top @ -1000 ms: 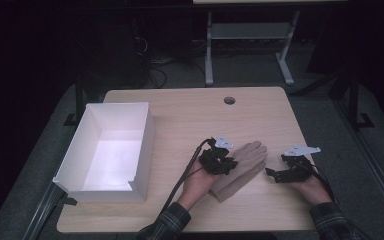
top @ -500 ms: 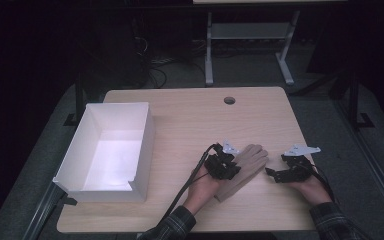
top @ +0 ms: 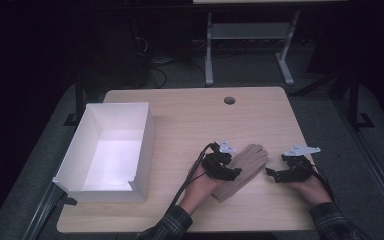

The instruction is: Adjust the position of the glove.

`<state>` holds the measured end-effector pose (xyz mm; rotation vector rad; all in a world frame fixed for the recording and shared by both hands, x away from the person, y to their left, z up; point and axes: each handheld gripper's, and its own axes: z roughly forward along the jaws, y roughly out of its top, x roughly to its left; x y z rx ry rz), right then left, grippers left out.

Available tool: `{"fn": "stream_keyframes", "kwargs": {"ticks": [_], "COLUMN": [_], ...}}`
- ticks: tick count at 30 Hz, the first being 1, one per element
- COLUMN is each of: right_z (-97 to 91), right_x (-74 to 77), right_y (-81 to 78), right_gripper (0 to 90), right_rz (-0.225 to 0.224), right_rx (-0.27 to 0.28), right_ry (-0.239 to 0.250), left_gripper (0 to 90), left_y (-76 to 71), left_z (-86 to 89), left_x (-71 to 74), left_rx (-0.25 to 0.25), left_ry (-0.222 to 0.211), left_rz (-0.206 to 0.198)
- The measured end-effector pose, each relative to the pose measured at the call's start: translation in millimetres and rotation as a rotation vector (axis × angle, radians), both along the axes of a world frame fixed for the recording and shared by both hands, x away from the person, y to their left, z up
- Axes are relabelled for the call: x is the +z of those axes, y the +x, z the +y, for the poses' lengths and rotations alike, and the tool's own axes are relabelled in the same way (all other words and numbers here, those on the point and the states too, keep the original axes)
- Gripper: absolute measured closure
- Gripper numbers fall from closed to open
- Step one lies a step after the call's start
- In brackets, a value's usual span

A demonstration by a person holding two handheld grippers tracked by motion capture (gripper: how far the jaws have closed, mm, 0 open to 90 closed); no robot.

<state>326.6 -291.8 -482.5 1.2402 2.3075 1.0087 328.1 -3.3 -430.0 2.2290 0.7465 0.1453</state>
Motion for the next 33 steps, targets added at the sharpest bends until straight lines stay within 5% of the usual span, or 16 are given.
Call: {"fn": "stream_keyframes", "kwargs": {"ticks": [9, 13, 21, 25, 33], "right_z": [0.0, 0.0, 0.1, 0.1, 0.2], "right_x": [0.0, 0.0, 0.0, 0.0, 0.0], "right_y": [0.0, 0.0, 0.0, 0.0, -0.1], "right_gripper": [13.0, 13.0, 13.0, 13.0, 13.0], "right_rz": [0.0, 0.001, 0.0, 0.0, 0.001], "right_rx": [0.0, 0.0, -0.001, -0.001, -0.002], "right_ry": [0.0, 0.0, 0.0, 0.0, 0.0], "left_gripper": [83.8, 88.9, 88.8, 89.4, 89.6], "left_y": [-11.7, -22.7, -41.6, -41.6, -35.2], "left_z": [17.2, 19.4, 13.1, 20.1, 37.3], "left_x": [10.5, 11.5, -13.9, -25.1, -25.3], "left_rx": [-0.041, -0.084, -0.133, -0.117, -0.077], "left_ry": [-0.006, -0.03, 0.005, 0.02, 0.045], "left_rz": [0.009, 0.025, 0.079, 0.096, 0.087]}}
